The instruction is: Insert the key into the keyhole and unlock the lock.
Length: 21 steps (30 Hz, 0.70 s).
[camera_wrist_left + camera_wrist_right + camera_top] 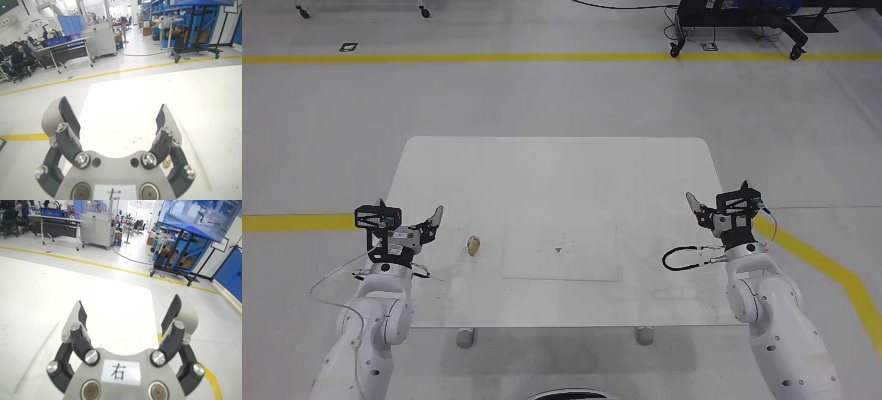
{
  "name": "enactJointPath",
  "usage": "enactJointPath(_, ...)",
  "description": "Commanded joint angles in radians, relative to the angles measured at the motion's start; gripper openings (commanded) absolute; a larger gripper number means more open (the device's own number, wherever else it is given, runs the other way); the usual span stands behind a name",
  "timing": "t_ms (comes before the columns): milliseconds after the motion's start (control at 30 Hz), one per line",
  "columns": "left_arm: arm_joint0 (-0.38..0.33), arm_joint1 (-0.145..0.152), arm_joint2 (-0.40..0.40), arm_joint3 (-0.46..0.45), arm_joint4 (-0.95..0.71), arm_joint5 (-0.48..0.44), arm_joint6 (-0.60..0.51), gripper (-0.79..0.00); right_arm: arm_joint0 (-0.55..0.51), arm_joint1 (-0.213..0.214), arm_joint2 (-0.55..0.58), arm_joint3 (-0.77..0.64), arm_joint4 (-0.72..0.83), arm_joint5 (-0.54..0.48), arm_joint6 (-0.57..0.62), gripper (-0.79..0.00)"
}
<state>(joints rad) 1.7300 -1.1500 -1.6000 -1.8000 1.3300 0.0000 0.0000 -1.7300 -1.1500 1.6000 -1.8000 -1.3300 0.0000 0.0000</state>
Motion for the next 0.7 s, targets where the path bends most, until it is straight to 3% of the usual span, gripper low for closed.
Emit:
enactJointPath(0, 0.000, 0.000, 0.000, 0.000, 0.000, 0.000, 0.000, 0.000, 0.002, 0.000, -0.008, -0.006, -0.004, -0.013, -0.004, 0.000)
enactJointPath(233, 0.000, 0.000, 0.000, 0.000, 0.000, 0.000, 0.000, 0.000, 0.056, 0.000, -0.120, -0.023, -0.116, -0.176, 0.018, 0.000)
enactJointPath(667, 0.000, 0.000, 0.000, 0.000, 0.000, 0.000, 0.000, 0.000, 0.326, -0.009, -0.428, 0.156, -0.141, -0.768, 0.136, 0.000)
